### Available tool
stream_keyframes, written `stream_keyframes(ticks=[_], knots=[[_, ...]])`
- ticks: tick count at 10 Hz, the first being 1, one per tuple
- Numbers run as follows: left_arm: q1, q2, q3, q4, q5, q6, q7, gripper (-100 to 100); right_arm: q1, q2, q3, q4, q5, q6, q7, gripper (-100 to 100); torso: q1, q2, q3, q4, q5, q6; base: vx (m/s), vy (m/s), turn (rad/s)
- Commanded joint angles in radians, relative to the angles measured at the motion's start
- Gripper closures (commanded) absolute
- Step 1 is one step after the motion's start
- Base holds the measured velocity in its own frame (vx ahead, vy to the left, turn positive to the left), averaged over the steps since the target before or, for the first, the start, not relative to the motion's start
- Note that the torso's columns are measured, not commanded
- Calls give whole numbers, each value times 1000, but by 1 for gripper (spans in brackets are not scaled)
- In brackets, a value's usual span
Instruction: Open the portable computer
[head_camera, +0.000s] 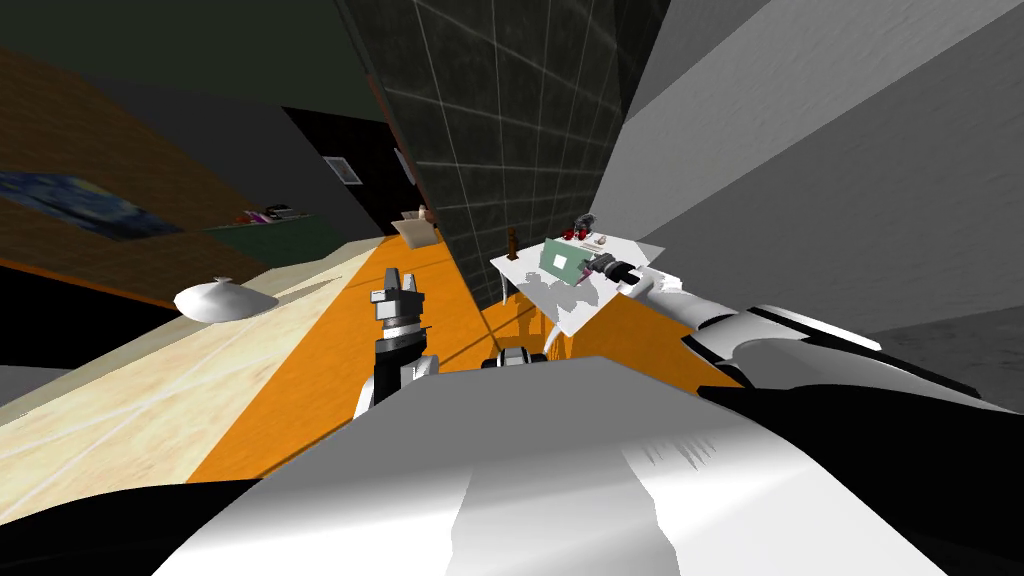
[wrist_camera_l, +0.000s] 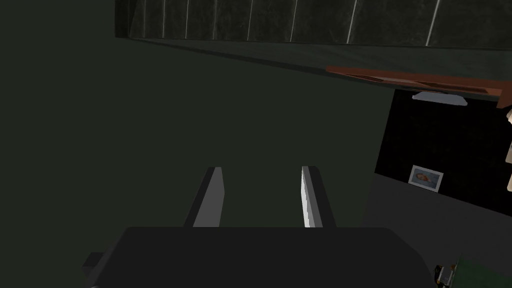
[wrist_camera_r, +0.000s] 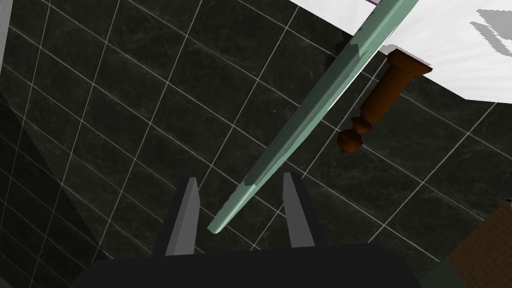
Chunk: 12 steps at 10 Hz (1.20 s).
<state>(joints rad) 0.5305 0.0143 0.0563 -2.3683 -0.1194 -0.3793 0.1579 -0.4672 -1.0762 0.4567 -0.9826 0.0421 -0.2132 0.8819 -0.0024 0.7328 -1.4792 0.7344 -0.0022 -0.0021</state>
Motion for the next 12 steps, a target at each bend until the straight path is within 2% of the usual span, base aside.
stream_keyframes(ticks=[1,2,3,4,5,6,7,8,9,10,11,12], knots=[[0,0,0,0,0,0,0,0,-23,-24,41,20,-2,40,-79,100,1,1,0,0,0,2,-68,-80,188],[0,0,0,0,0,0,0,0,-23,-24,41,20,-2,40,-109,100,-1,2,1,1,0,1,-57,-65,106],[0,0,0,0,0,0,0,0,-35,-43,64,26,-5,66,-137,100,0,1,1,1,0,3,-55,-73,187],[0,0,0,0,0,0,0,0,-35,-43,64,26,-5,66,-166,100,-1,1,0,1,0,2,-52,-66,101],[0,0,0,0,0,0,0,0,-36,-40,61,24,-5,60,-146,100,0,1,1,1,1,3,-19,-24,17],[0,0,0,0,0,0,0,0,-40,-56,88,16,-27,78,-197,100,2,1,1,1,1,4,-20,-66,123],[0,0,0,0,0,0,0,0,-42,-71,114,9,-48,95,-222,100,0,2,1,1,1,1,-53,-140,223],[0,0,0,0,0,0,0,0,-42,-71,114,9,-48,95,-241,100,-3,1,1,1,-1,-2,-53,-114,139],[0,0,0,0,0,0,0,0,-44,-87,141,3,-70,112,-275,100,-1,0,0,0,0,0,-38,-103,151],[0,0,0,0,0,0,0,0,-44,-87,141,3,-70,112,-285,100,0,-1,-1,0,0,0,-27,-80,91],[0,0,0,0,0,0,0,0,-46,-102,168,-4,-91,128,-324,100,1,-2,-1,-1,0,2,-51,-63,179],[0,0,0,0,0,0,0,0,-46,-102,168,-4,-91,128,-329,100,2,-1,-1,-1,-1,-2,-36,-48,105]])
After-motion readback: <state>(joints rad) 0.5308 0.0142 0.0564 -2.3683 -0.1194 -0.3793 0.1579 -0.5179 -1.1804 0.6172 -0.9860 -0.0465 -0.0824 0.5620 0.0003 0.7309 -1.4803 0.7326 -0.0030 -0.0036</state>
